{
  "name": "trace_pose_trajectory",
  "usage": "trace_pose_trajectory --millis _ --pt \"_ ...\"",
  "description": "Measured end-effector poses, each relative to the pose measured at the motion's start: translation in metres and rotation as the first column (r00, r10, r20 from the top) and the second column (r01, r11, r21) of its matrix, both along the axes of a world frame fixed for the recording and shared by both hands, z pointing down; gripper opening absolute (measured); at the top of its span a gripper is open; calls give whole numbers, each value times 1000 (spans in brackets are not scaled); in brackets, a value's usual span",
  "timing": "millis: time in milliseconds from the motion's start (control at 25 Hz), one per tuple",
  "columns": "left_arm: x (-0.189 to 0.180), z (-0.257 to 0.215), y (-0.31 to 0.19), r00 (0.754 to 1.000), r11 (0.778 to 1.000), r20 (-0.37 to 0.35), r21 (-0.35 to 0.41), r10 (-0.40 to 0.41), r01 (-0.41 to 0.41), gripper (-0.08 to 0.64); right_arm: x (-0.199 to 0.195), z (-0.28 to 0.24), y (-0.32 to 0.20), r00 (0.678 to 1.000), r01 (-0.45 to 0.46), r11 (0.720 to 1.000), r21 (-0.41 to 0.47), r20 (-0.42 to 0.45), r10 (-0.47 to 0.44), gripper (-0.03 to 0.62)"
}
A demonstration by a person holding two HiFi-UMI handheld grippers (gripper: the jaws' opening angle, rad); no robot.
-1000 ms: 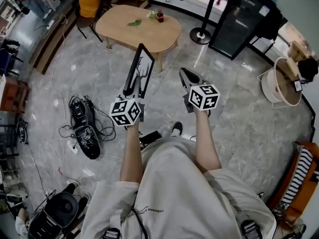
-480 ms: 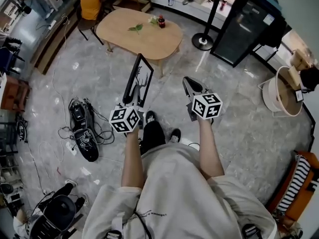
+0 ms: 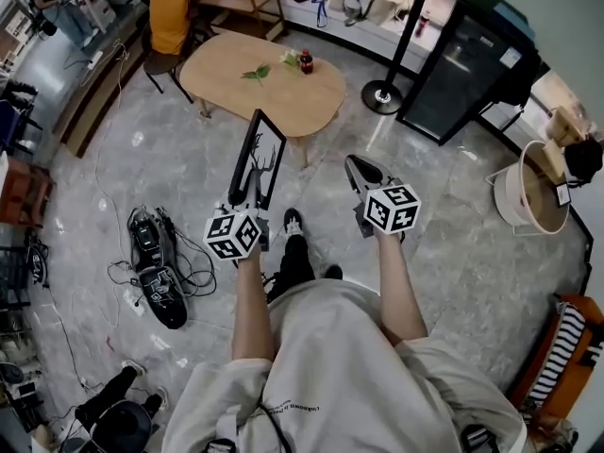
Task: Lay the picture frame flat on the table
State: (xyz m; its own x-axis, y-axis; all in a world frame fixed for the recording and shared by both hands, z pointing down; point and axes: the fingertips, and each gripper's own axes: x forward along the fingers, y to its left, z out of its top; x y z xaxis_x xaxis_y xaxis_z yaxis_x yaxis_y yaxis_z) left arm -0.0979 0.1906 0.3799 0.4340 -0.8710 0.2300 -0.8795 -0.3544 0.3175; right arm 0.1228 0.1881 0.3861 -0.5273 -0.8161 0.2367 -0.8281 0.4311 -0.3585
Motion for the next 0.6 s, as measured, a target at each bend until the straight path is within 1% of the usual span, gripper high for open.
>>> trace_pose_trajectory --millis 120,400,520,600 --pt "-2 1 -32 1000 1000 -31 -2 -4 4 26 8 1 -25 999 -20 1000 -11 -26 20 35" --pt "-9 3 -113 997 1000 -75 -4 10 -11 26 22 -6 -96 996 -75 997 -14 -49 75 35" --pt "-13 2 -146 995 1000 -91 -5 30 -30 26 16 -10 -127 995 -87 996 -15 -49 87 35" --pt "-19 4 -169 994 999 -99 -13 39 -40 26 4 -11 -149 994 -73 997 -9 -85 72 35"
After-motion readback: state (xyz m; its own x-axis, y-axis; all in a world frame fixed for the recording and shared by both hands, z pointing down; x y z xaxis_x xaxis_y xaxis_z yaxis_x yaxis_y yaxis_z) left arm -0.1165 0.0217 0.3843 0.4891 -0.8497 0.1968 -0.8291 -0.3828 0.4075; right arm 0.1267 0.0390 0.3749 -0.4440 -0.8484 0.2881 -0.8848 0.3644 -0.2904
